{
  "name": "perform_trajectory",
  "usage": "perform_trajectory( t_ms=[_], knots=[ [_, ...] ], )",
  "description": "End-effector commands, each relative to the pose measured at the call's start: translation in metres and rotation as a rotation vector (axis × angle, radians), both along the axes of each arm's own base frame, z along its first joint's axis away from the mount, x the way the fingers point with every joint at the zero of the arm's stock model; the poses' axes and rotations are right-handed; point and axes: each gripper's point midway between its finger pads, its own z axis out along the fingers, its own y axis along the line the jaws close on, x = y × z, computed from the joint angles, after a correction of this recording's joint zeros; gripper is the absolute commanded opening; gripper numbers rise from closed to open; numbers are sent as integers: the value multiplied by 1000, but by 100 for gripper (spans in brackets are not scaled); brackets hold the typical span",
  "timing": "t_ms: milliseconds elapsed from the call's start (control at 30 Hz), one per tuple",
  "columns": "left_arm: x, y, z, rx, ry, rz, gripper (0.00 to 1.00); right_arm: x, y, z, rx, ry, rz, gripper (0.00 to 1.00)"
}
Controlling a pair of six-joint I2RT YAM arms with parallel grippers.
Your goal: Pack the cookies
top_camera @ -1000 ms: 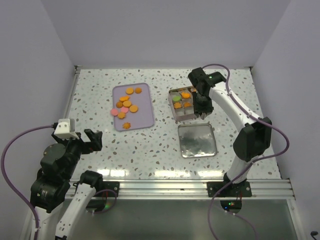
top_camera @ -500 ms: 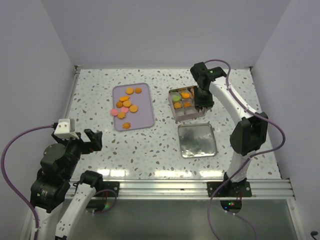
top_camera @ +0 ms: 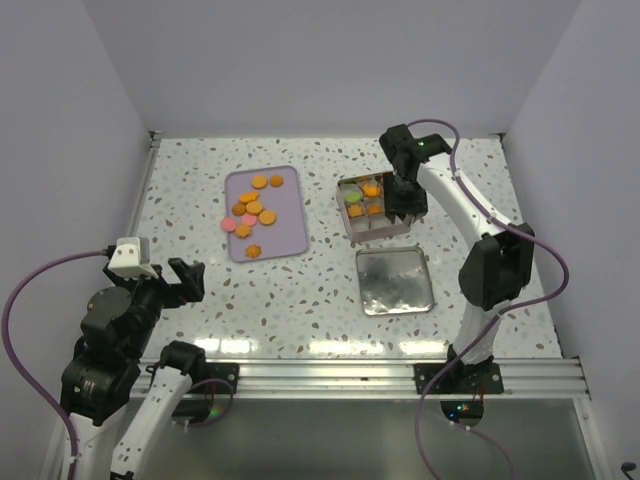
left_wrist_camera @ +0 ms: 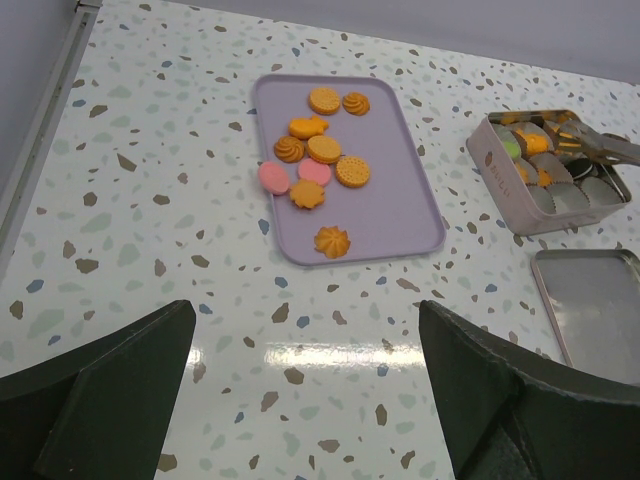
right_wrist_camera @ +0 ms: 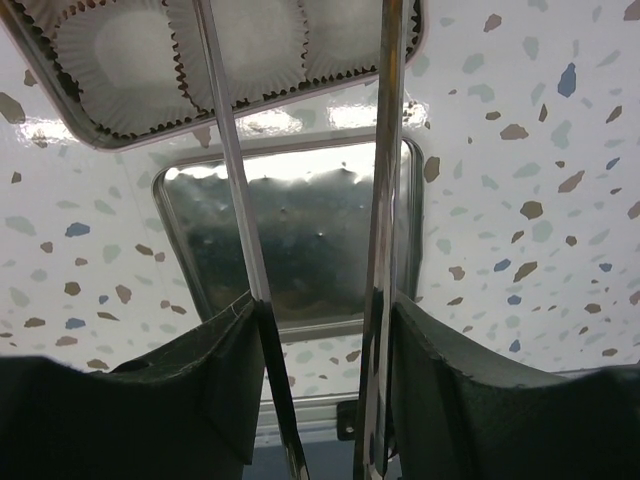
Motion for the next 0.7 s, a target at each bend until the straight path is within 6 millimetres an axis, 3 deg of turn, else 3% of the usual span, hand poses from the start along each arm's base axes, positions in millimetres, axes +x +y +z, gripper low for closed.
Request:
perform_trajectory(
  t_ms=[0, 300, 400, 500, 667],
  knots=[
    [7, -3, 6, 10, -25, -17, 100, 8, -1, 21, 6, -65, 7, 50],
    [7, -4, 7, 9, -28, -19, 100, 9, 15, 68, 83, -152, 19, 50],
    [6, -3, 7, 8, -31, -19, 100, 2, 40, 76, 114, -164, 74, 51],
    [6, -3, 7, 6, -32, -18, 100, -15, 90, 78, 148, -161, 183, 51],
    [5, -3, 7, 8, -32, -19, 100, -41, 165, 58, 214, -111, 305, 51]
  ],
)
